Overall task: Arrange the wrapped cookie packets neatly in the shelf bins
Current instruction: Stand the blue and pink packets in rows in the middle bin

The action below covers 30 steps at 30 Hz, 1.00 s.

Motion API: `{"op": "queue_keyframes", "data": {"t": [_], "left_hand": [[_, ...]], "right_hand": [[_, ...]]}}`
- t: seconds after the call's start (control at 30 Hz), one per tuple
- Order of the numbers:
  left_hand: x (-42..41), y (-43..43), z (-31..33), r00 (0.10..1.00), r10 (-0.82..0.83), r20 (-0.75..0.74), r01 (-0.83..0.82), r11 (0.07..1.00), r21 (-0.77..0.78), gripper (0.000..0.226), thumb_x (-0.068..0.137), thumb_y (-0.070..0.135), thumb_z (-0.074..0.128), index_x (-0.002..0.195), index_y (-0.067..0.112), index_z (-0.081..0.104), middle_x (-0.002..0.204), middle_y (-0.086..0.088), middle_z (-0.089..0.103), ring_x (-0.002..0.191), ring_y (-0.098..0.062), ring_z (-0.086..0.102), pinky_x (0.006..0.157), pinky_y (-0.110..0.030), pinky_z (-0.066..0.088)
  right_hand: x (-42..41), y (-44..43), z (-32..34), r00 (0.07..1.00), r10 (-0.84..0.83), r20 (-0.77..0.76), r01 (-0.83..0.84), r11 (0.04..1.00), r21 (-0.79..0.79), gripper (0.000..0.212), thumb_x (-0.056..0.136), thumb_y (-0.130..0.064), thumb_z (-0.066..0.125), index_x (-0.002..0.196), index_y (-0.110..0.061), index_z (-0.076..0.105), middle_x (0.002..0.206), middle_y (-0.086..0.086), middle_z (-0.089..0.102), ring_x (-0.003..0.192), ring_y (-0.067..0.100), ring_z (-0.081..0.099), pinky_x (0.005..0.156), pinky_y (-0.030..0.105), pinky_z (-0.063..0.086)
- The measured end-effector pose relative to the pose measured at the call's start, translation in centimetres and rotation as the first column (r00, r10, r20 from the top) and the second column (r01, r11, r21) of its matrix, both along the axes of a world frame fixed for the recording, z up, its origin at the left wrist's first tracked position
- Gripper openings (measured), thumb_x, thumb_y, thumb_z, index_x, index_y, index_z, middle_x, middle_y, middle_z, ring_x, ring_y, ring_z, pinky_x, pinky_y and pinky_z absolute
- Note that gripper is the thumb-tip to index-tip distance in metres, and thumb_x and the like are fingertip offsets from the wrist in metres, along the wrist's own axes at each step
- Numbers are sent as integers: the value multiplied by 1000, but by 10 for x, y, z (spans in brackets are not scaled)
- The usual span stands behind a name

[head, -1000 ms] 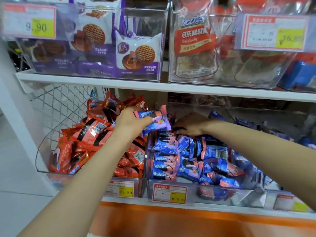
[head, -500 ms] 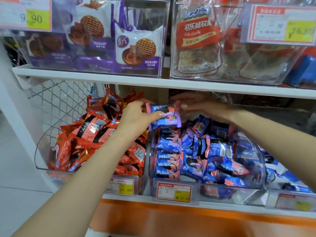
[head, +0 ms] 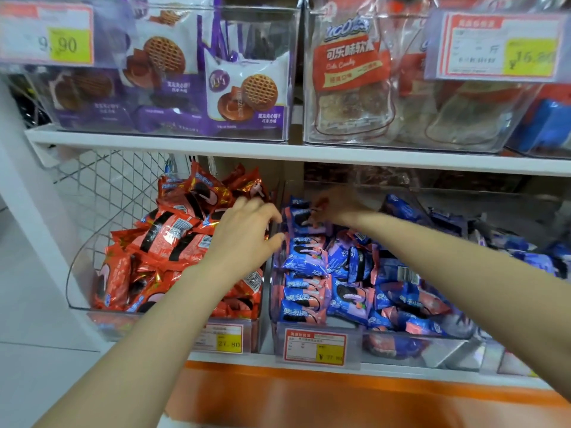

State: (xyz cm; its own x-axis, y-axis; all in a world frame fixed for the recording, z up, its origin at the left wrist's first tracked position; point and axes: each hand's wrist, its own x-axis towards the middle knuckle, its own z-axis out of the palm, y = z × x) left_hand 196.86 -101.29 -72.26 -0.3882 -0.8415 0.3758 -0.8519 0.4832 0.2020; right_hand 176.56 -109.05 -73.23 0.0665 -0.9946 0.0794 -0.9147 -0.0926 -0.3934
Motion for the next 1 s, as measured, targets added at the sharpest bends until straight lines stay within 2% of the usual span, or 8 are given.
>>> {"op": "queue_keyframes", "data": {"t": [0.13, 0.23, 0.4, 0.57, 0.67, 0.77, 0.87, 1.0], "left_hand": [[3, 1, -1, 1000, -21, 0, 21, 999, 45, 34, 89, 40, 55, 119, 24, 56, 125, 2, 50, 117, -16, 37, 93, -28, 30], [5, 0, -1, 1000, -26, -13, 27, 998, 54, 33, 89, 39, 56, 118, 24, 56, 125, 4, 50, 116, -15, 37, 93, -28, 30], [6, -1, -1, 999, -31, -10, 31, 998, 62, 33, 89, 37, 56, 119, 24, 55, 125, 3, 50, 115, -15, 37, 91, -28, 30], [5, -1, 0, 1000, -26, -12, 27, 997, 76, 33, 89, 36, 56, 119, 24, 55, 126, 2, 49, 116, -16, 38, 93, -29, 30], [4, 0, 0, 1000, -24, -9, 25, 996, 87, 32, 89, 35, 56, 119, 24, 55, 127, 2, 48, 118, -16, 37, 95, -31, 31], [4, 0, 1, 1000, -22, -10, 23, 995, 96, 33, 89, 34, 56, 119, 23, 55, 127, 1, 48, 118, -17, 38, 96, -33, 32], [3, 0, 1, 1000, -24, -10, 25, 994, 107, 33, 89, 34, 56, 120, 22, 55, 126, 0, 48, 117, -17, 38, 96, -34, 32], [1, 1, 1, 1000, -24, 0, 24, 995, 95, 34, 89, 33, 56, 121, 22, 54, 127, 1, 48, 117, -16, 38, 92, -29, 32]], "right_hand": [[11, -6, -12, 997, -64, 46, 65, 997, -34, 24, 88, -21, 63, 106, -5, 66, 102, 5, 64, 85, 16, 57, 49, 3, 32], [10, -11, -19, 989, -98, 112, 108, 990, -88, 23, 86, -22, 67, 101, -6, 67, 102, 8, 66, 83, 12, 50, 49, 5, 29], [5, -12, -21, 994, -31, 103, 27, 999, 31, 37, 73, -20, 80, 104, -9, 63, 93, 0, 57, 89, 14, 52, 65, 20, 38], [3, -15, -26, 988, -105, 111, 120, 983, -135, 30, 72, -16, 79, 95, -16, 60, 87, -2, 58, 86, 14, 53, 61, 22, 34], [11, -16, -31, 995, -89, 47, 94, 991, -100, 28, 72, -21, 79, 86, -20, 55, 84, -4, 56, 82, 14, 51, 52, 17, 31], [15, -13, -30, 992, -130, -3, 128, 985, -114, 27, 70, -31, 78, 84, -25, 57, 99, 1, 59, 89, 19, 55, 62, 24, 39], [13, -9, -28, 970, -201, -137, 169, 963, -212, 27, 73, -35, 73, 97, -25, 65, 120, 5, 51, 107, 26, 54, 76, 27, 34], [18, -7, -30, 953, -189, -235, 135, 964, -229, 34, 76, -38, 71, 105, -22, 63, 127, 7, 45, 117, 29, 44, 91, 32, 32]]}}
